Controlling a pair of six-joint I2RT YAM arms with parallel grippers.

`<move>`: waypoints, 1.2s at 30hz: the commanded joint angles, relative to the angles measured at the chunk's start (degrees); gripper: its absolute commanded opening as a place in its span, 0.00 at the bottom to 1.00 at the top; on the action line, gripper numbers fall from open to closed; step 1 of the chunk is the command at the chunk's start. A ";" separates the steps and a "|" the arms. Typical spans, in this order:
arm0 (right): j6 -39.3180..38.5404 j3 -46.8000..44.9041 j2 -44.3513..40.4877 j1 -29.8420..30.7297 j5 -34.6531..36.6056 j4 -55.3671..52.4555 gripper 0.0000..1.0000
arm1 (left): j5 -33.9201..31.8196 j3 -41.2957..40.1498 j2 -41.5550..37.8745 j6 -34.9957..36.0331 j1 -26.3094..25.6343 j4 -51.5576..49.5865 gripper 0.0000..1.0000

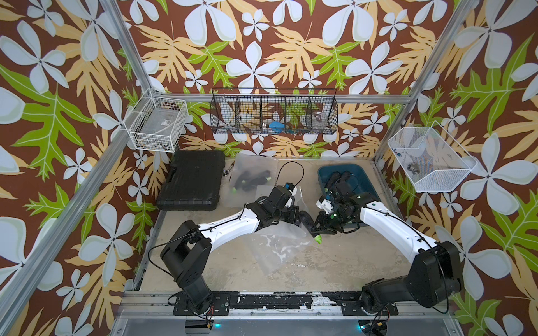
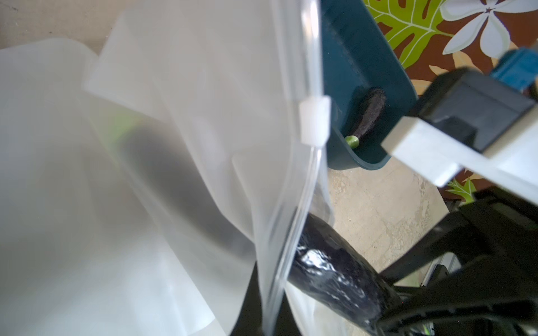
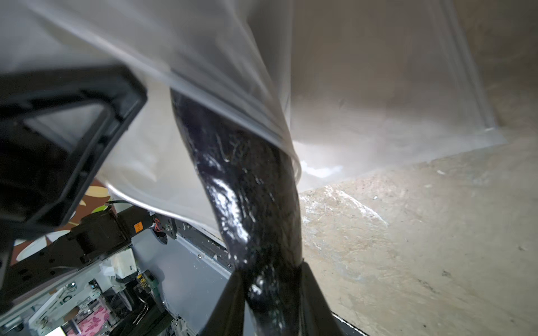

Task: Place the eggplant in a zip-top bag and seal the zipper
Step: Adjust the zipper food storage bag at the center of the board.

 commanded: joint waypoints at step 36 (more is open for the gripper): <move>1.00 12.31 2.52 6.74 11.66 6.18 0.49 | 7.82 -6.16 -4.67 -5.99 6.36 4.83 0.00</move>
